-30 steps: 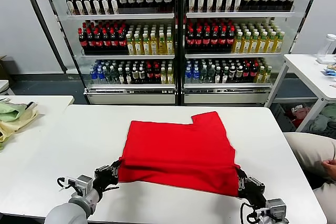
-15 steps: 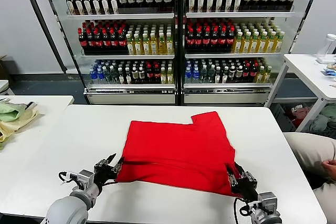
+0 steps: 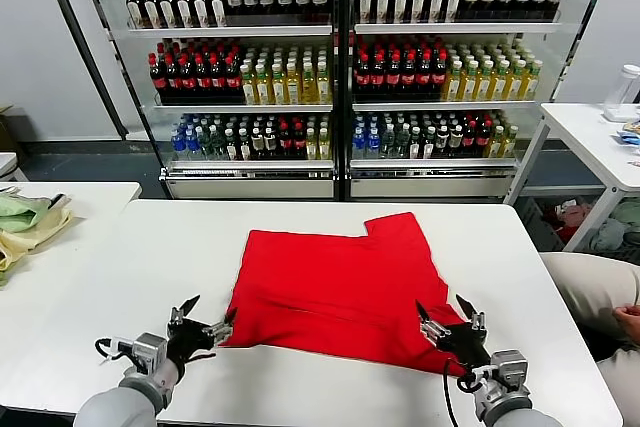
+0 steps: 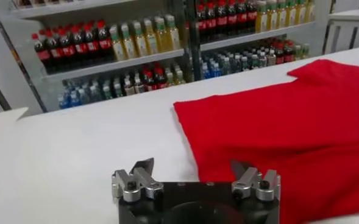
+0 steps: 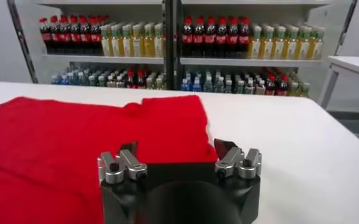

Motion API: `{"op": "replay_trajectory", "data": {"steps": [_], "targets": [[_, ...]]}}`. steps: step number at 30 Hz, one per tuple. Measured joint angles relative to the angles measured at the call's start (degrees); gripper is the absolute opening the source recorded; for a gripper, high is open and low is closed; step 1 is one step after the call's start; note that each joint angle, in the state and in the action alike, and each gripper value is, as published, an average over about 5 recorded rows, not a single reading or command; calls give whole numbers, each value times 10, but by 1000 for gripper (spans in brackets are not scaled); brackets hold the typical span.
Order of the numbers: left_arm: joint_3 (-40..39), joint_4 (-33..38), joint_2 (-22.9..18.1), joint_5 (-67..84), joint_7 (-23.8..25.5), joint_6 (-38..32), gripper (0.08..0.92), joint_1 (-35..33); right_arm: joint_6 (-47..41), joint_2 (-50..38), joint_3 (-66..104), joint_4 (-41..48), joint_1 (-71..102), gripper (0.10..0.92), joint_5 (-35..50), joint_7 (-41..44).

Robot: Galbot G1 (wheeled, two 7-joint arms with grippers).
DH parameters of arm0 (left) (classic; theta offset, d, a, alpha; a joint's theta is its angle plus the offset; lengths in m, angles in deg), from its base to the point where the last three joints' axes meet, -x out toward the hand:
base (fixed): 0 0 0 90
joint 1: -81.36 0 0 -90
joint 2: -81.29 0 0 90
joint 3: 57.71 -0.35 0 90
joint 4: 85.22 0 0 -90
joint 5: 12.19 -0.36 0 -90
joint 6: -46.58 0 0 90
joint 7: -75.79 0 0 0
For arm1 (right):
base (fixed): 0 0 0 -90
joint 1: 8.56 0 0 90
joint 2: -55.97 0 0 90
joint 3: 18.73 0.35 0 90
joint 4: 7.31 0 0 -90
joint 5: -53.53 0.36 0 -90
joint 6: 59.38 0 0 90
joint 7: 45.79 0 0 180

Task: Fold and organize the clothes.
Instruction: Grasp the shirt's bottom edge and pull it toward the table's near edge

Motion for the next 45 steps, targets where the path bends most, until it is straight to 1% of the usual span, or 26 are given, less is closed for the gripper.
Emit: {"op": "replay_trajectory", "data": {"steps": [5,12,15,17,20,27,35,38,42,45], "targets": [[-4,9,-4,11,-8,2,823,-15,-14,6,10,-12,44,823,2,-16],[-2,-3,-5,23,-19,1,823,-21,-19,15,10,-14,78,823,4,-22],[-2,-7,-5,26,-21,0,822,-25,-16,18,8,-14,84,788,5,-22],[-3,-8,-6,29,-21,1,806,-26,-14,19,7,-13,87,733,7,-22],[-4,-10,-7,33,-22,3,740,-29,-11,19,5,-12,90,647,10,-22],[-9,-20,-11,39,-21,0,507,-28,-4,19,-1,-8,95,448,14,-22],[-17,-27,-15,39,-21,-6,290,-23,-1,17,1,-6,95,214,21,-16],[-17,-25,-15,40,-21,-7,203,-25,-2,13,8,-11,99,142,26,-12],[-12,-16,-10,48,-27,-7,110,-34,-7,5,26,-26,111,115,36,-6],[-5,3,-4,55,-35,-7,90,-48,-11,-1,43,-41,127,115,40,0]]}}
